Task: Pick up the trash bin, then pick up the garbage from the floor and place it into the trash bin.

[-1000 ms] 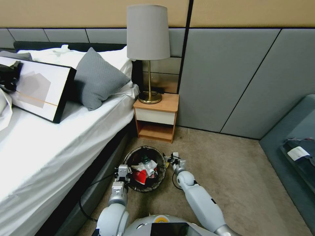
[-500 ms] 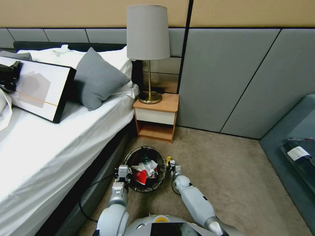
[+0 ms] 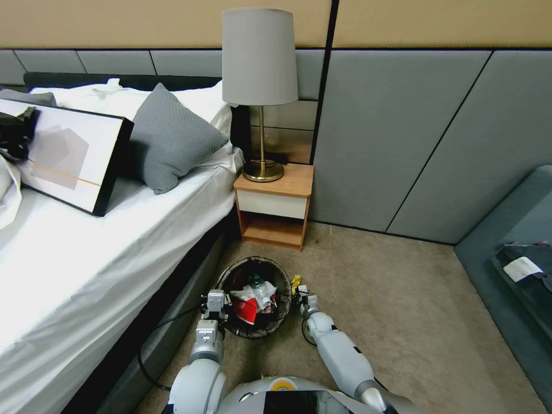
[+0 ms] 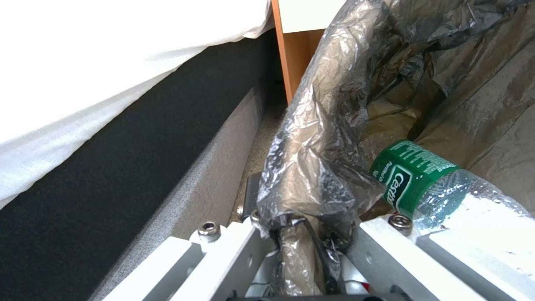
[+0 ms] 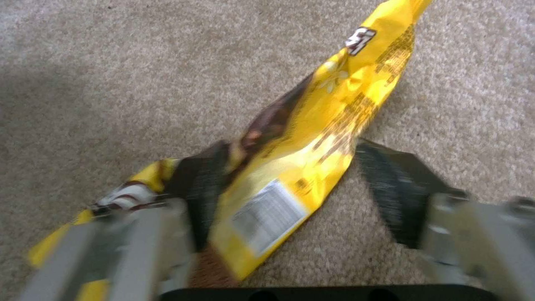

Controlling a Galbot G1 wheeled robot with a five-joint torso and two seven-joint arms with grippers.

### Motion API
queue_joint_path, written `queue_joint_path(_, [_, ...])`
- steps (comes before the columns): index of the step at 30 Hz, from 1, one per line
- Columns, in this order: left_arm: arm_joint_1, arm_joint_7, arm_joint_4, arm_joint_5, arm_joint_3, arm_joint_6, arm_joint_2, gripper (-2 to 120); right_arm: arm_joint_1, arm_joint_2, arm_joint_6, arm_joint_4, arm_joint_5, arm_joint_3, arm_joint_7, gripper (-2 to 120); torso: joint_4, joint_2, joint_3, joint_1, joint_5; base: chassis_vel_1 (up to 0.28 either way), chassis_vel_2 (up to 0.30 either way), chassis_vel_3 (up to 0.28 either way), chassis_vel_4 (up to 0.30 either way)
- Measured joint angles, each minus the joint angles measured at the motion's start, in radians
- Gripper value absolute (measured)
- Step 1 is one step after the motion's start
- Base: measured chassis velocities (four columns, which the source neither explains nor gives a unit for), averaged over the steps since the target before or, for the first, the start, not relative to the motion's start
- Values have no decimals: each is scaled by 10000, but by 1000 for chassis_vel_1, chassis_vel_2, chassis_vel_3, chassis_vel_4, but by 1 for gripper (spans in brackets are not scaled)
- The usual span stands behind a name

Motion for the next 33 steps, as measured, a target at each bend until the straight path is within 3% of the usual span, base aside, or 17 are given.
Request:
queue_joint_path(4, [-4, -4, 6, 2, 10, 1, -4, 2, 70, 51, 68, -128, -48, -6, -4, 39, 0, 0, 0, 0, 1, 0, 0, 0, 0])
queue_joint_path(5, [-4, -5, 7, 2, 17, 4, -6, 2, 120, 83, 131, -232, -75, -3, -23, 30, 0, 0, 0, 0, 0, 0, 0, 0, 0])
queue_joint_path(14, [-6, -11, 12, -12, 16, 7, 8, 2, 196, 144, 495, -501, -237, 41, -93, 2, 0, 0, 0, 0, 0, 0, 0, 0, 0])
queue_joint_path(33, [-91, -13, 73, -54, 42, 17, 12, 2, 171, 60, 1085, -536, -573, 146, -335, 0, 1, 0, 0, 0, 1, 0, 0, 0, 0])
